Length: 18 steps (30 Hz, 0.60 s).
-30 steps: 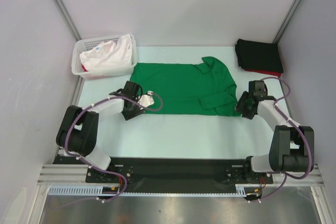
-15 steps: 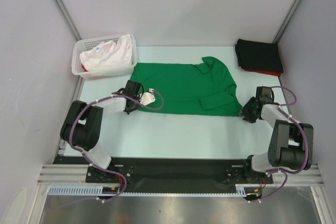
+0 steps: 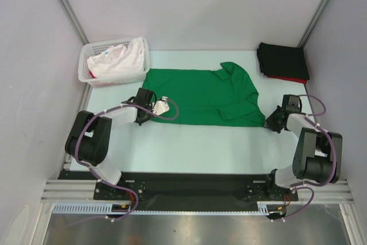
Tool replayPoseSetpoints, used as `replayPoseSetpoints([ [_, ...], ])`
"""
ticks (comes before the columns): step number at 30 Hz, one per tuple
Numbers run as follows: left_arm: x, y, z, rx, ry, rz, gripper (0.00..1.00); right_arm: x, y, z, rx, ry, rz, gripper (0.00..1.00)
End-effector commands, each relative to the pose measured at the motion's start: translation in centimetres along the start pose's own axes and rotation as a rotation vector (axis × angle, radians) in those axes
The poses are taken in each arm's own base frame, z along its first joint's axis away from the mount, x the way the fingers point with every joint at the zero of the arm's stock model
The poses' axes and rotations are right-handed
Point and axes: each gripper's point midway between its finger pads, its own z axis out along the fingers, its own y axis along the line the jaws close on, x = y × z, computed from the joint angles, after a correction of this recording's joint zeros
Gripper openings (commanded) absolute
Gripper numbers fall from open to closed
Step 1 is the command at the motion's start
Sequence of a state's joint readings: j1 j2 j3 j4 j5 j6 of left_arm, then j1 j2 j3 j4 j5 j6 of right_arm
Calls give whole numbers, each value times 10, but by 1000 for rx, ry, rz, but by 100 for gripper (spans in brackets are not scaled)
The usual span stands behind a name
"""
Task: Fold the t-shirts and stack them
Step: Fold the tshirt
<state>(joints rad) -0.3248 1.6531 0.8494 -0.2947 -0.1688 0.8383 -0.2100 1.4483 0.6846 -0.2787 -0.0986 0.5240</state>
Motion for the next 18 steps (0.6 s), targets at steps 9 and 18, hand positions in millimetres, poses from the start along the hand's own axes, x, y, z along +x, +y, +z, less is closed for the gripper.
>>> replayPoseSetpoints([
  [9,23,-77,-66,296,-38,-3,0,46,-7,-80,-60,56,208,0],
  [18,45,-99,-119,360,-70,82,0,78,-33,-136,-13,-56,389,0],
])
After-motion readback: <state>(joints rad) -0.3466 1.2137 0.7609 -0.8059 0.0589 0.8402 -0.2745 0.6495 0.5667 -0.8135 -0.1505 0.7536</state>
